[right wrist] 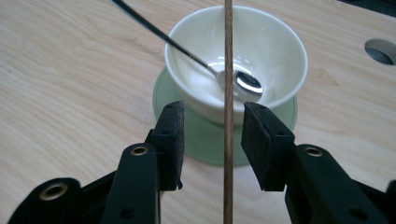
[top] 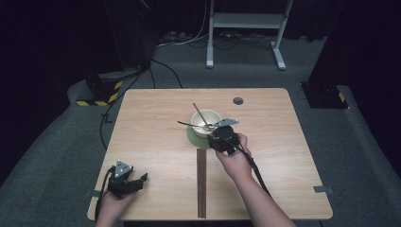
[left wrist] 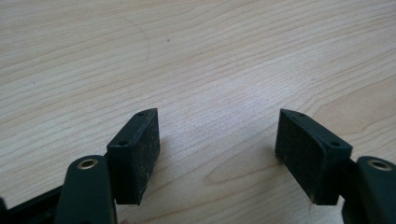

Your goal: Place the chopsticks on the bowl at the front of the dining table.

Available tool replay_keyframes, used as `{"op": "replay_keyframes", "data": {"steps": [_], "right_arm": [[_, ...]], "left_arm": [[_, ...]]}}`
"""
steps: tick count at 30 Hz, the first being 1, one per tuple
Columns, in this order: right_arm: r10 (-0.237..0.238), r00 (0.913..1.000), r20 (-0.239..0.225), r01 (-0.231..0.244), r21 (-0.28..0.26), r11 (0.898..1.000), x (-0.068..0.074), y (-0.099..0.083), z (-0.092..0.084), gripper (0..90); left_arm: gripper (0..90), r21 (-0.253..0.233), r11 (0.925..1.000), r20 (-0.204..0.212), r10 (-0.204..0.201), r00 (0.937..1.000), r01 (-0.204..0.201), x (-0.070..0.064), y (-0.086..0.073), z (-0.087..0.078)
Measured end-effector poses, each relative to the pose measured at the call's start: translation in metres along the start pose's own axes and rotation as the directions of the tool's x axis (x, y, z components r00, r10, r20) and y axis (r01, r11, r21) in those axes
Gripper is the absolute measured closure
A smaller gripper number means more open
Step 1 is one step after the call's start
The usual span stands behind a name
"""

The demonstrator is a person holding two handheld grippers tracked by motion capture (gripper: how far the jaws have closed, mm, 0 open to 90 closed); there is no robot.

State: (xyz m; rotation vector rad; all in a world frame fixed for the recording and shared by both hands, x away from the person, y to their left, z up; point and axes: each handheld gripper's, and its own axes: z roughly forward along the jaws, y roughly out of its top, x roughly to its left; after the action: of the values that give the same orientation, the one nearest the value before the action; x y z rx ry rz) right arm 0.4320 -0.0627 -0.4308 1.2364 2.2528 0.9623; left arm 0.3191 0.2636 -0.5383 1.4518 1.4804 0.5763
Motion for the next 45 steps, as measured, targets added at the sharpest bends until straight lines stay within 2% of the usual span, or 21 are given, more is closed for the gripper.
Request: {"op": "replay_keyframes", "data": {"steps": [2,5,6,8,13,15,21,25,29,31,35,36,38,45], "right_arm": [[0.005,0.9998,-0.018,-0.005,-0.011,1.0,0.002,-0.008,-0.008,57.9],[-0.002,0.9996,-0.028,0.002,-0.018,1.0,0.006,-0.02,-0.017,57.2],[0.0,0.9996,-0.029,-0.001,-0.02,1.0,0.007,-0.023,-0.02,57.1],[-0.002,0.9996,-0.028,0.001,-0.027,1.0,0.009,-0.03,-0.026,56.6],[0.003,0.9992,-0.039,-0.005,-0.045,0.999,0.011,-0.046,-0.039,55.9],[0.006,0.9991,-0.041,-0.008,-0.043,0.999,0.013,-0.052,-0.041,55.2],[0.011,0.9992,-0.039,-0.013,-0.049,0.999,0.017,-0.063,-0.045,54.1],[0.01,0.9988,-0.048,-0.012,-0.031,0.999,0.022,-0.072,-0.043,52.3],[-0.018,0.9976,-0.066,0.018,0.001,1.0,0.029,-0.078,-0.036,49.9],[-0.03,0.9971,-0.07,0.031,0.008,1.0,0.031,-0.08,-0.032,49.7],[-0.021,0.9971,-0.073,0.023,0.023,0.999,0.037,-0.082,-0.025,49.8],[-0.027,0.9963,-0.082,0.03,0.035,0.999,0.041,-0.083,-0.022,50.3],[-0.031,0.996,-0.084,0.034,0.044,0.998,0.044,-0.083,-0.018,51.3],[-0.03,0.996,-0.084,0.036,0.067,0.997,0.053,-0.086,-0.003,52.8]], "left_arm": [[30.7,-0.009,0.9999,0.0,-0.012,0.9999,0.012,-0.001,0.0,0.001],[30.8,-0.009,0.9999,0.003,-0.011,0.9999,0.011,-0.001,0.0,0.001],[30.9,0.003,1.0,-0.001,0.002,1.0,-0.002,0.0,0.0,0.0],[30.8,-0.007,0.9999,0.003,-0.009,1.0,0.009,-0.001,0.0,0.001],[30.8,0.002,1.0,0.0,-0.002,1.0,0.002,0.0,0.0,0.0],[30.7,-0.007,0.9999,0.003,-0.01,0.9999,0.01,-0.001,0.0,0.0],[30.7,0.002,1.0,0.001,-0.003,1.0,0.003,0.0,0.0,0.0],[30.7,0.001,0.9999,0.001,-0.012,0.9999,0.012,0.0,0.0,0.0],[30.7,0.002,1.0,0.0,-0.002,1.0,0.002,0.0,0.0,0.0],[30.6,0.001,0.9999,0.002,-0.011,0.9999,0.011,0.0,0.0,0.0],[30.6,0.001,0.9999,0.001,-0.014,0.9999,0.014,0.0,0.0,0.0],[30.6,0.004,1.0,0.002,-0.003,1.0,0.003,0.0,0.0,0.0],[30.6,0.0,0.9999,0.005,-0.014,0.9999,0.014,0.0,0.001,0.0],[30.5,0.001,0.9999,0.005,-0.015,0.9999,0.015,0.0,0.001,0.0]]}}
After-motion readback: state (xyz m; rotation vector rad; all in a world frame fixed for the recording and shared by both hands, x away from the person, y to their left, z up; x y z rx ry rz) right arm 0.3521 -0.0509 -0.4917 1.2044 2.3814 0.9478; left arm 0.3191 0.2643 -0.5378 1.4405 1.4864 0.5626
